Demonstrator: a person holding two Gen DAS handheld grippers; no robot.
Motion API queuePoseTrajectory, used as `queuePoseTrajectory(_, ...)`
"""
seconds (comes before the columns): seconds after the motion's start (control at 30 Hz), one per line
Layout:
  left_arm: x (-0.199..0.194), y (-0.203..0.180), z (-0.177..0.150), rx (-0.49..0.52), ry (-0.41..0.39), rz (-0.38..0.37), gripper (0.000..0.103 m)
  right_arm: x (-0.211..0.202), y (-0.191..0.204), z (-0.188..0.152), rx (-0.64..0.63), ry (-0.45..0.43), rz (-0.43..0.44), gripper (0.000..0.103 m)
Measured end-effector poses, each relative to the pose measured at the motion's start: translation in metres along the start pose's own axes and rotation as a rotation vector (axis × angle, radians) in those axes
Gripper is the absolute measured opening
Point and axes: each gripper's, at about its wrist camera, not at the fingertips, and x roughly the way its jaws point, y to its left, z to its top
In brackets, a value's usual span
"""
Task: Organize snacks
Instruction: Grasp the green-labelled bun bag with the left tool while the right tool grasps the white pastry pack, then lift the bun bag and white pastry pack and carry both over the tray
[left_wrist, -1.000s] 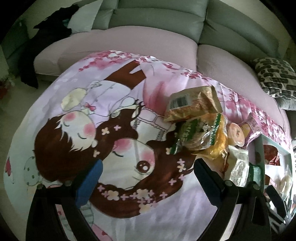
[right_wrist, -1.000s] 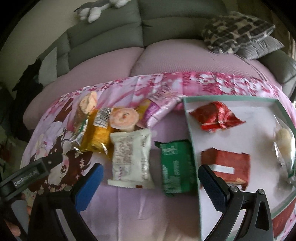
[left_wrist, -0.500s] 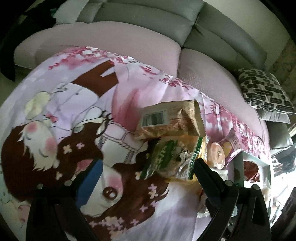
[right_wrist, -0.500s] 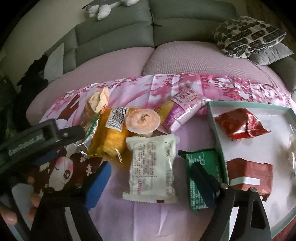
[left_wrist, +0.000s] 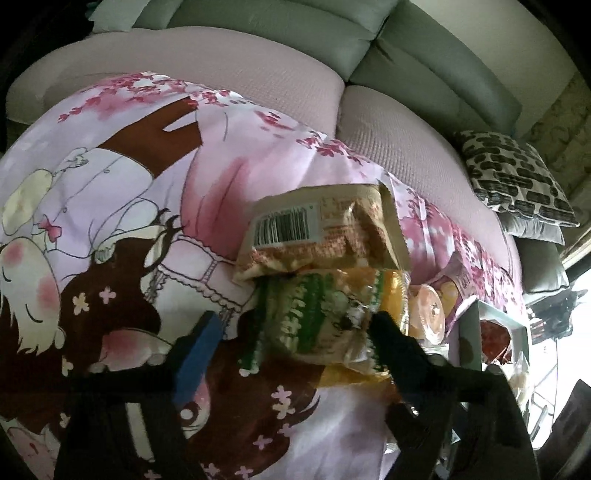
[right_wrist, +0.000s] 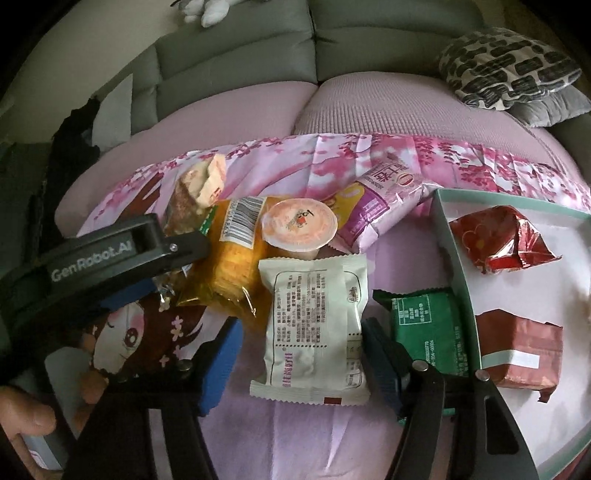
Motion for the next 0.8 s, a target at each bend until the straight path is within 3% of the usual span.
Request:
queuePoseTrajectory(0.03, 0.001, -0.001, -0.001, 0.005, 0.002, -0.001, 0.072, 0.002, 0.0, 0.0, 0.002, 0.01, 0.002, 0.065)
queuePoseTrajectory(0.17, -0.001, -0.002, -0.001, 0.0, -0.004, -0.003, 0.064, 0.006, -0.005, -0.002, 0.02, 0.029, 0.004, 0.056)
queuePoseTrajectory(0.27, -0.006, -0.005, -0.001, 0.007, -0.011, 0.001, 0.054, 0.006, -0.007, -0.003, 0.026, 0.028, 0.014, 0.055)
queuePoseTrajectory(0.8, -0.027, -0.014, -0.006, 0.017, -0.019, 0.056, 0.052, -0.022, -0.01, 0.004, 0.046, -0.034, 0.056, 0.055)
